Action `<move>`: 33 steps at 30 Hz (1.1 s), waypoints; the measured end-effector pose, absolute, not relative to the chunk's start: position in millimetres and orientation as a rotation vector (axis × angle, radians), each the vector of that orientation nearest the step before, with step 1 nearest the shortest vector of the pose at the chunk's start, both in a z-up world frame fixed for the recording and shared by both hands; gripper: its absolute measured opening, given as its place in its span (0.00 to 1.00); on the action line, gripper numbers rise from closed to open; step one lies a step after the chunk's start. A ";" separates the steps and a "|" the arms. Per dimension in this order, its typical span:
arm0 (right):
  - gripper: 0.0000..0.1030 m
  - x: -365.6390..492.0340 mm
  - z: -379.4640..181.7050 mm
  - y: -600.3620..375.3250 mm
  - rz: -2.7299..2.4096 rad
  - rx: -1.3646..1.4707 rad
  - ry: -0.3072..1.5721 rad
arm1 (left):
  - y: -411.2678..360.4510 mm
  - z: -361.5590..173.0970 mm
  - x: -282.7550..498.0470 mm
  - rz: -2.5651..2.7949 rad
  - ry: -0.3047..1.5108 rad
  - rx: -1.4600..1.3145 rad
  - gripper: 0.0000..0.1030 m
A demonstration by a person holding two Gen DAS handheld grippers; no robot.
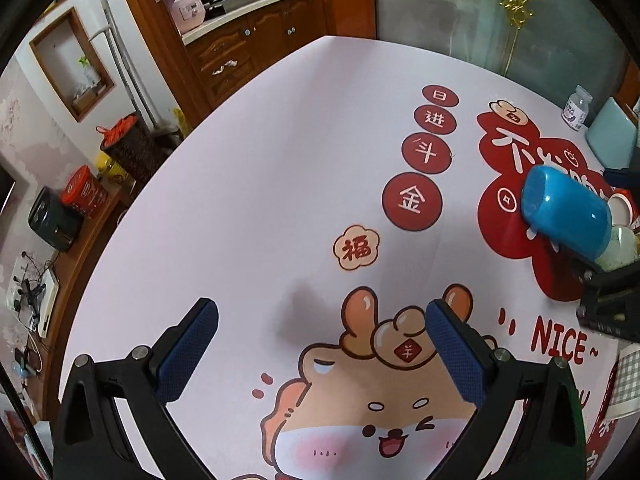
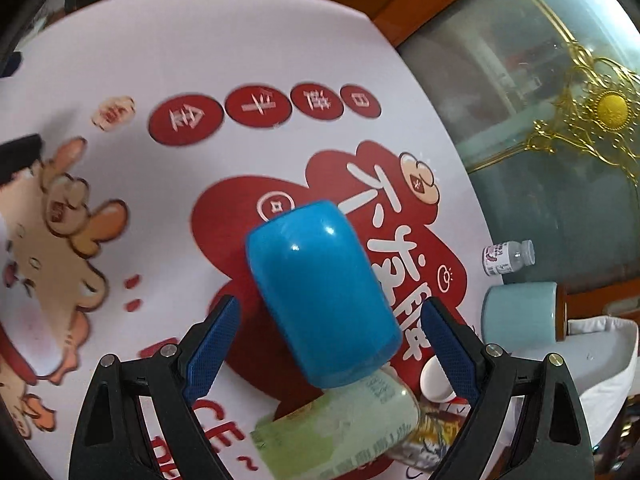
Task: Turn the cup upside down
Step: 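Move the right gripper to the blue cup lying on its side and grasp it, then lift the blue cup with the right gripper and rotate it rim-down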
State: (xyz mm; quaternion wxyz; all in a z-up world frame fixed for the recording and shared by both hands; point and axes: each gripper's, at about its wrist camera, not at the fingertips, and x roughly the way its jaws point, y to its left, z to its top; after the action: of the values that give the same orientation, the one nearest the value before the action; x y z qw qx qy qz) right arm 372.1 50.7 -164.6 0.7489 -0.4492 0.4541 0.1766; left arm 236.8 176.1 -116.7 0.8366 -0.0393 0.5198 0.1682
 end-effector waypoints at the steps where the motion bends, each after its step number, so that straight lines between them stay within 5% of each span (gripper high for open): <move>1: 0.82 373.7 -171.4 49.9 0.382 -0.995 1.002 | 176.1 -116.8 236.2 0.357 1.102 -0.083 0.99; 3: 0.67 377.3 -187.0 49.0 0.366 -1.023 1.033 | 175.7 -118.1 235.0 0.358 1.103 -0.083 0.99; 16: 0.56 410.6 -165.8 27.2 0.277 -0.663 1.201 | 165.6 -115.4 219.9 0.319 1.122 -0.097 0.99; 33: 0.57 319.1 -146.9 36.6 0.214 -0.585 1.317 | 163.0 -101.5 157.3 0.244 1.123 -0.102 0.99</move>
State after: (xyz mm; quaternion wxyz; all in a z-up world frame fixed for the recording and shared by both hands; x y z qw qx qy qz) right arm 319.1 36.6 -146.9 0.7463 -0.2673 0.6017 0.0976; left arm 157.3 163.0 -101.5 0.8381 -0.0482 0.5310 0.1154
